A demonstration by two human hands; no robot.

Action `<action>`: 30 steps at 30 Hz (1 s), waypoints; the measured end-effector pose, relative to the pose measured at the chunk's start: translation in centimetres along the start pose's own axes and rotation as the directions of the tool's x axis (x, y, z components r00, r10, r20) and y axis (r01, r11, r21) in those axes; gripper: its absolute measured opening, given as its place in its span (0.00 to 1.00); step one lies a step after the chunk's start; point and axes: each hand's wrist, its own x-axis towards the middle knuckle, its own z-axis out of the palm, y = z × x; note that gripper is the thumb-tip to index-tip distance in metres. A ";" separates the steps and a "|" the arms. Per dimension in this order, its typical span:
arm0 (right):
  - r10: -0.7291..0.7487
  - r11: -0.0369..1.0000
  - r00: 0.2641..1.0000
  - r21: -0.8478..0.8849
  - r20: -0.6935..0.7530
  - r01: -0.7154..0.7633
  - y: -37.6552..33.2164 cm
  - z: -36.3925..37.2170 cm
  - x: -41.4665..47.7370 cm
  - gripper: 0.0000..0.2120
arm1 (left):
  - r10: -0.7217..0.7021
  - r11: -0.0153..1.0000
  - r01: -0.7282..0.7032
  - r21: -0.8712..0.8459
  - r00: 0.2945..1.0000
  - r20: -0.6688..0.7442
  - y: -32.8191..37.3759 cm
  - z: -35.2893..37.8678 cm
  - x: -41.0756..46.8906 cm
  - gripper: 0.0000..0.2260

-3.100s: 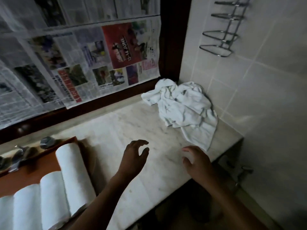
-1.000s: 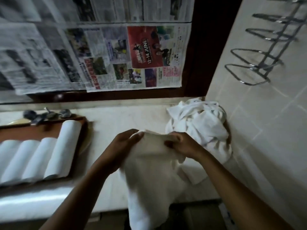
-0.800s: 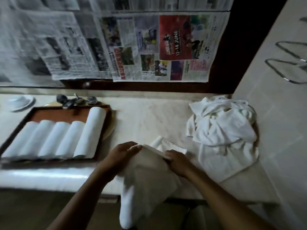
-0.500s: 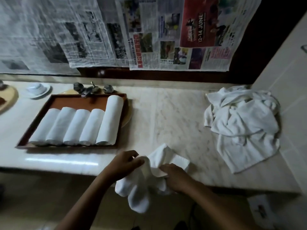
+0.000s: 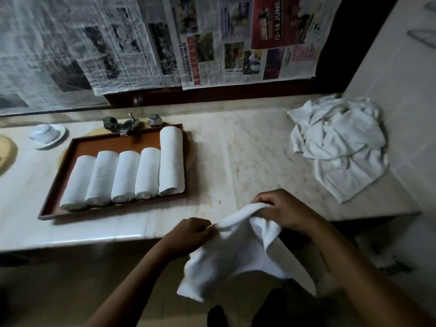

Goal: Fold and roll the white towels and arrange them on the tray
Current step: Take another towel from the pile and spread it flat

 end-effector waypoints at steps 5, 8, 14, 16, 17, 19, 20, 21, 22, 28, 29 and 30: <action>-0.036 0.999 0.990 -0.019 -0.135 0.033 -3.8 0.4 -0.3 0.07 | 0.290 0.949 -0.313 -0.050 0.921 -0.258 4.8 -0.2 0.4 0.06; -0.034 0.999 0.975 -0.026 -0.220 0.029 -4.3 -0.3 -0.5 0.10 | 0.288 0.897 -0.381 -0.223 0.889 -0.357 6.4 -1.7 0.3 0.06; 0.017 0.986 0.952 -0.154 -0.305 -0.067 -2.2 -1.6 -0.9 0.15 | 0.127 0.821 -0.323 -0.472 0.908 -0.400 6.5 -6.0 -0.8 0.09; -0.053 0.997 0.933 -0.066 -0.355 0.032 -2.7 -1.6 -0.7 0.11 | 0.125 0.853 -0.275 -0.443 0.932 -0.339 5.8 -6.5 -1.0 0.05; -0.099 0.995 0.921 -0.048 -0.377 0.087 -3.2 -1.4 -0.5 0.09 | 0.144 0.880 -0.256 -0.400 0.946 -0.289 5.8 -6.5 -1.0 0.03; -0.186 0.982 0.902 -0.044 -0.389 0.184 -4.7 -0.7 -0.1 0.05 | 0.205 0.917 -0.271 -0.292 0.950 -0.237 6.1 -5.8 -0.9 0.06; -0.216 0.976 0.901 -0.056 -0.377 0.211 -5.4 -0.2 0.2 0.04 | 0.228 0.914 -0.295 -0.278 0.941 -0.251 6.5 -5.4 -0.7 0.09; -0.233 0.972 0.904 -0.063 -0.357 0.226 -5.9 0.2 0.6 0.05 | 0.233 0.900 -0.317 -0.298 0.930 -0.285 7.0 -5.1 -0.6 0.12; -0.238 0.971 0.908 -0.066 -0.344 0.230 -6.3 0.5 0.9 0.08 | 0.221 0.874 -0.335 -0.352 0.919 -0.326 7.5 -5.0 -0.5 0.14; -0.180 0.978 0.956 -0.143 -0.232 0.149 -5.4 -0.2 0.7 0.09 | 0.104 0.680 -0.446 -0.582 0.844 -0.526 7.3 -6.9 -0.4 0.09; -0.137 0.972 0.970 -0.218 -0.201 0.092 -4.4 -0.2 0.6 0.13 | 0.087 0.679 -0.451 -0.580 0.833 -0.546 6.7 -7.1 -0.4 0.10; -0.086 0.961 0.979 -0.275 -0.187 0.032 -3.1 -0.1 0.6 0.18 | 0.062 0.671 -0.451 -0.589 0.825 -0.561 6.0 -7.3 -0.4 0.12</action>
